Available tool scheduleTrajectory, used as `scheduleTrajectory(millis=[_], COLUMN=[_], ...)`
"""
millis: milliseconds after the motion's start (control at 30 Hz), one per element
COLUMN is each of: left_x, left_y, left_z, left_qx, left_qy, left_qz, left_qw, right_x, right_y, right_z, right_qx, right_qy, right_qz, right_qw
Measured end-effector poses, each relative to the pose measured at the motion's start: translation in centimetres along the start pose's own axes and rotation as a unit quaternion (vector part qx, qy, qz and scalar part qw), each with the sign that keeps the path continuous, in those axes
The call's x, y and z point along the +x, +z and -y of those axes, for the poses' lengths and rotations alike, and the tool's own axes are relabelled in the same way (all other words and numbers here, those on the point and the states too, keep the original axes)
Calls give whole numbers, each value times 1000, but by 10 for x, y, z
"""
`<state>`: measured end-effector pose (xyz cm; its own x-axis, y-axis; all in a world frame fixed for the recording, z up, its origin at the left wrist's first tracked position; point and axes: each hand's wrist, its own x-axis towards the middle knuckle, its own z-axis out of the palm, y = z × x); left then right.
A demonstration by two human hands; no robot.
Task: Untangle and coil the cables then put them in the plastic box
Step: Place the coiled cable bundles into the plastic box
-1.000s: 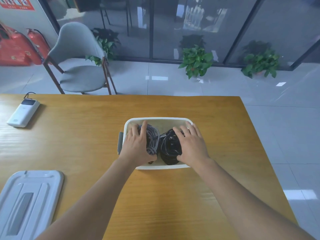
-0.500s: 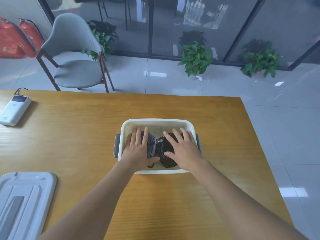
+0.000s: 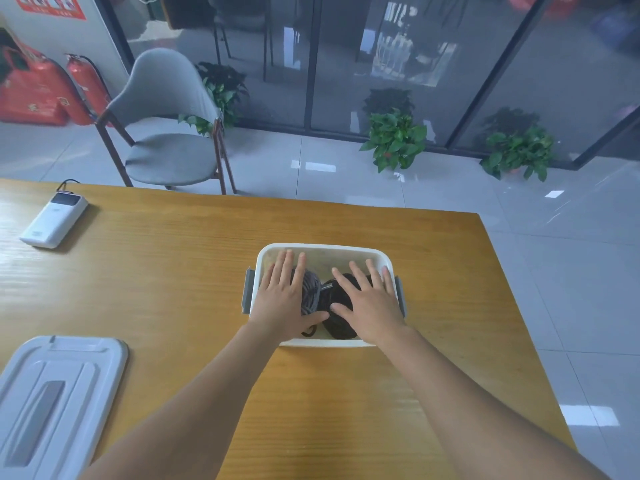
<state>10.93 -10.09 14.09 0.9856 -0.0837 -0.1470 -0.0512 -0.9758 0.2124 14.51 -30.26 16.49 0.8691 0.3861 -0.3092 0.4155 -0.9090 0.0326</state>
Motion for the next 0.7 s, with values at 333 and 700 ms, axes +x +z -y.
scheduleTrajectory(millis=[333,700], left_x=[-44,-174], left_y=[-51,-42], left_z=[42,148], left_qx=[32,-6], left_qy=[-3,-149], left_qz=[-85,-134], left_qw=[996,980], right_x=[-8,5], right_y=[-45,-41], right_z=[60,216], right_qx=[58,29], right_qy=[-60,-203], right_qz=[-81,-46], right_qw=[993,978])
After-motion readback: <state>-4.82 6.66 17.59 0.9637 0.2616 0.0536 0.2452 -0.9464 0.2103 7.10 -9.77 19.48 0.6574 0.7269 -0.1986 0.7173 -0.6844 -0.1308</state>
